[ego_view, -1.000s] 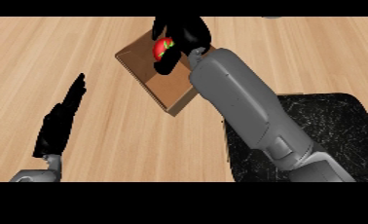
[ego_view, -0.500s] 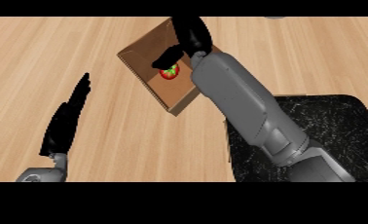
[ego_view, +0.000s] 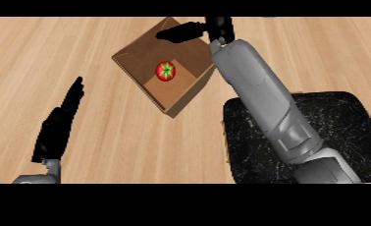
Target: Pick the tomato from the tray and place it in the cardboard box
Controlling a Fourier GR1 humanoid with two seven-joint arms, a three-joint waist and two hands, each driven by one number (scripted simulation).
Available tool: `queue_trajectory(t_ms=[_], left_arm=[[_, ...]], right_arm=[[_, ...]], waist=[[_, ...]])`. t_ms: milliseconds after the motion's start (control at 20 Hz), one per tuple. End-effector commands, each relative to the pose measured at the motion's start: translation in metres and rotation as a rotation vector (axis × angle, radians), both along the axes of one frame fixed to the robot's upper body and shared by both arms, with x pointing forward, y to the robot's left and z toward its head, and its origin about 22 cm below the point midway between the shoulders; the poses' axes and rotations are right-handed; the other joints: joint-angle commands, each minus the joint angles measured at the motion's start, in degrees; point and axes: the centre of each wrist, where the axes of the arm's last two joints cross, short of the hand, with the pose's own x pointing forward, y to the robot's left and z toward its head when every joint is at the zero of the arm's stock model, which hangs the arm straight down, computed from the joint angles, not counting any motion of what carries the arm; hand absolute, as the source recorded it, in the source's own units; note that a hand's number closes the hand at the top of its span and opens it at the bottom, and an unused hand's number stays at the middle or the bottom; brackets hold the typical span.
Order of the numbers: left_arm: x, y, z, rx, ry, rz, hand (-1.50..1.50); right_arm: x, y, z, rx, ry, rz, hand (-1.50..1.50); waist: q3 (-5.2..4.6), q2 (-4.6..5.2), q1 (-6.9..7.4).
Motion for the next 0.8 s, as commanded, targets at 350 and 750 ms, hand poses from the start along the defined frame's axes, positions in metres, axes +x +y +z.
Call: queue_trajectory(t_ms=[350,750], left_arm=[[0.001,-0.003,0.01,-0.001,0.01,0.017,0.0],[0.008,0.008,0.002,0.013,0.009,0.033,0.0]], right_arm=[[0.018,-0.154,-0.012,0.175,-0.033,-0.249,-1.5],[-0.007,-0.286,-0.008,0.143,-0.037,-0.145,-1.5]], waist=[[0.01,-0.34,-1.39],[-0.01,-0.37,-2.19]])
